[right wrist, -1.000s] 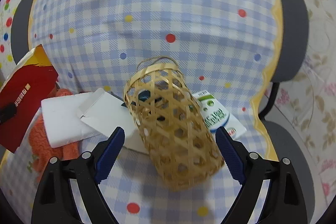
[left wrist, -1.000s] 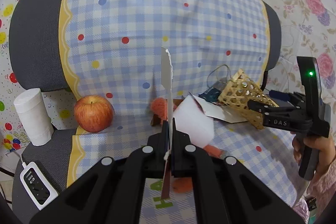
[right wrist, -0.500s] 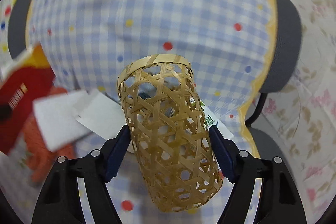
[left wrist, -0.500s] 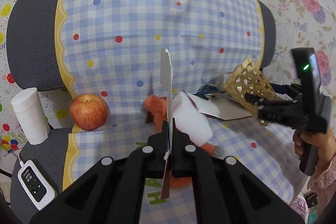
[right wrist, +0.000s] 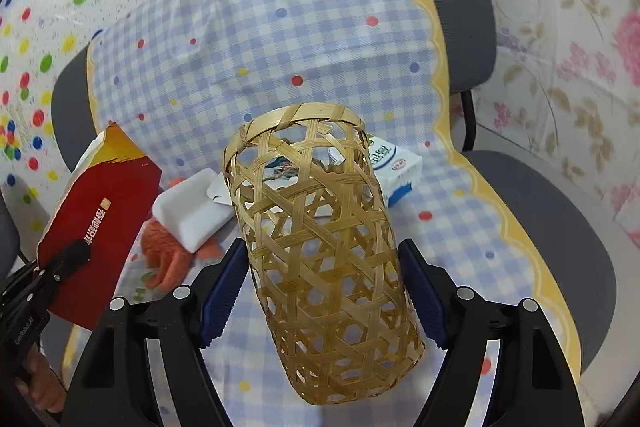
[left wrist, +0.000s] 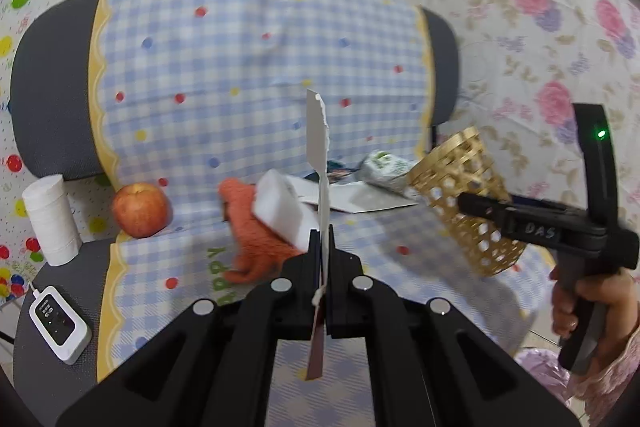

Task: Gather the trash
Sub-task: 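Carry the red box and bamboo basket to the pink bin and open both tools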

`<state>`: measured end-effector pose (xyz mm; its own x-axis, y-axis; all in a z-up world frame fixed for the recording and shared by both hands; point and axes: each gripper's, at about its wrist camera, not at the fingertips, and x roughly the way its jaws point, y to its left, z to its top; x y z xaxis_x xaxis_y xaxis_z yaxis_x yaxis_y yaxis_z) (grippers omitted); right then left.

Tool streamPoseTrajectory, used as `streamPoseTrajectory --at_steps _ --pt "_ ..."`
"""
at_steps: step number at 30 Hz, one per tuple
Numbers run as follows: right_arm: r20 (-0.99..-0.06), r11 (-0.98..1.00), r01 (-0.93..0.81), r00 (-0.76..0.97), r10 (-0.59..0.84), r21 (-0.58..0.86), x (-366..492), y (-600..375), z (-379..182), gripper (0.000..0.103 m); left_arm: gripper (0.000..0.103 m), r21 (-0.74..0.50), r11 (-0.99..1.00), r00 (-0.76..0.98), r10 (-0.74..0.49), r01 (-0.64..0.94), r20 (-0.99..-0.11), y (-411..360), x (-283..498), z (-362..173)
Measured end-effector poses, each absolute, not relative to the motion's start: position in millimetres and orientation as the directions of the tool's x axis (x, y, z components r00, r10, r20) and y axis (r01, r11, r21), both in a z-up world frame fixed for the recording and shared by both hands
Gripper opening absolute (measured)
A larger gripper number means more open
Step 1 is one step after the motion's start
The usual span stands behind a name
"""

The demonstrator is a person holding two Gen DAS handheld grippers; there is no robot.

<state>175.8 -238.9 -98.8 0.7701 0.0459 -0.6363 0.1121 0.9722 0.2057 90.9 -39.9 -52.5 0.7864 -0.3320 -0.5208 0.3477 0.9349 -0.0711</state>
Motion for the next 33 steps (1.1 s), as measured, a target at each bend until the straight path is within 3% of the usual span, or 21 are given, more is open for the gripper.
streamPoseTrajectory --at_steps 11,33 --pt "-0.545 0.956 0.161 0.838 -0.002 0.244 89 -261 -60 0.076 0.000 -0.082 0.880 0.772 -0.451 0.467 -0.447 -75 36 -26" --pt "-0.621 0.864 0.468 0.737 -0.266 0.185 -72 -302 -106 0.077 0.000 -0.080 0.686 0.540 -0.635 0.724 -0.552 -190 -49 -100"
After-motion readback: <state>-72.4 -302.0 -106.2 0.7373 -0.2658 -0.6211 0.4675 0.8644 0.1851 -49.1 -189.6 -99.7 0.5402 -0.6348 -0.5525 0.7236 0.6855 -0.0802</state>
